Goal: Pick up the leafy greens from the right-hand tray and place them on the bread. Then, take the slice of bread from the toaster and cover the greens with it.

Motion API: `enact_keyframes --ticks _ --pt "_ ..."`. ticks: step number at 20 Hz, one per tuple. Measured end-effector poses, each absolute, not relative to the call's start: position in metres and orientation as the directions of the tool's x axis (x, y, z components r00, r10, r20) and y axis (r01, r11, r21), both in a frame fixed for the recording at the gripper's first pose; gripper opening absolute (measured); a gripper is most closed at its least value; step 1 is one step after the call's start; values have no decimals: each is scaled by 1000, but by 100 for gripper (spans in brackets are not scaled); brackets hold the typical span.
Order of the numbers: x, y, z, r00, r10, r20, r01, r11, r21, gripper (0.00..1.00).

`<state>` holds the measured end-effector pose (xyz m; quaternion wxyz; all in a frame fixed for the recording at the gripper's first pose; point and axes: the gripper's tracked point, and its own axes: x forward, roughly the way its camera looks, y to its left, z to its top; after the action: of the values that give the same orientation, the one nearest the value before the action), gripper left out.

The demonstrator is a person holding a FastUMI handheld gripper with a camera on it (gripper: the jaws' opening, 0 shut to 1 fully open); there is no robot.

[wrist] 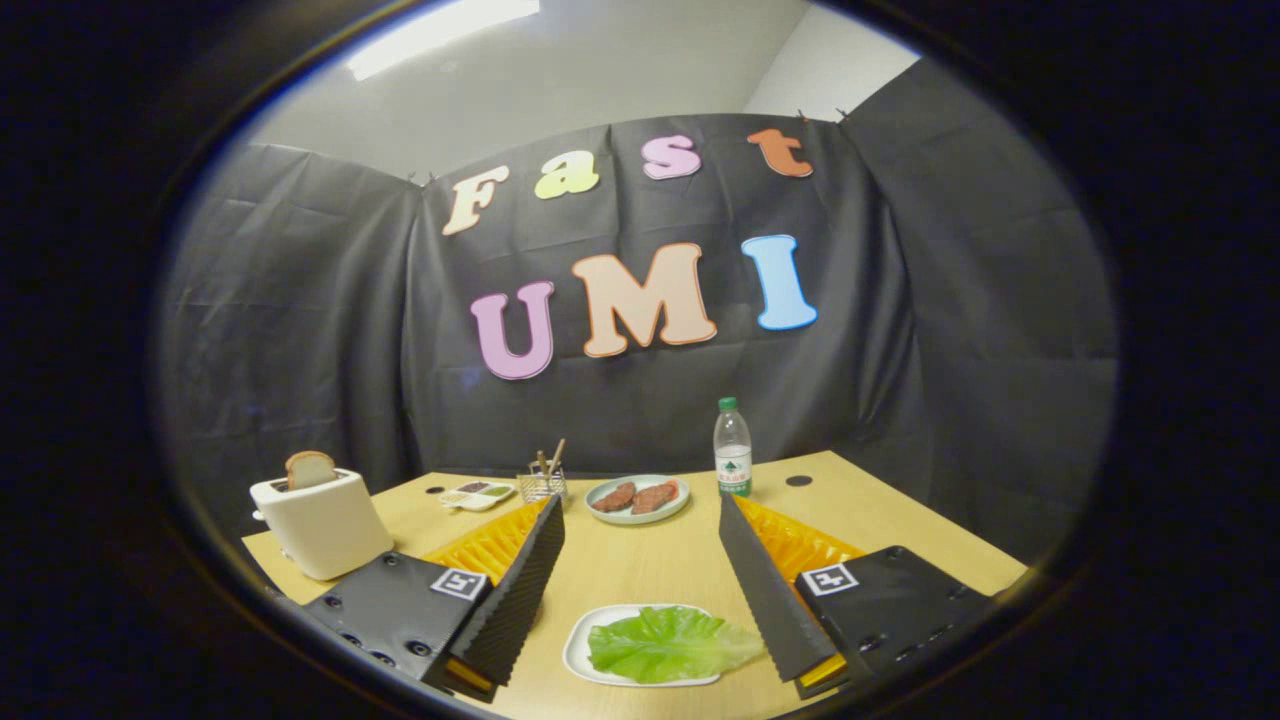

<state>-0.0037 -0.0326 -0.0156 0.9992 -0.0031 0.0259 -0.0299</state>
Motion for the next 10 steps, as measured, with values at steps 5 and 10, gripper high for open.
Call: enact_keyframes --ticks 5,10 --pt "-2 -59 -26 989 -120 -87 123 992 30 98" --pt "4 -85 -49 973 -163 -167 175 983 61 98"
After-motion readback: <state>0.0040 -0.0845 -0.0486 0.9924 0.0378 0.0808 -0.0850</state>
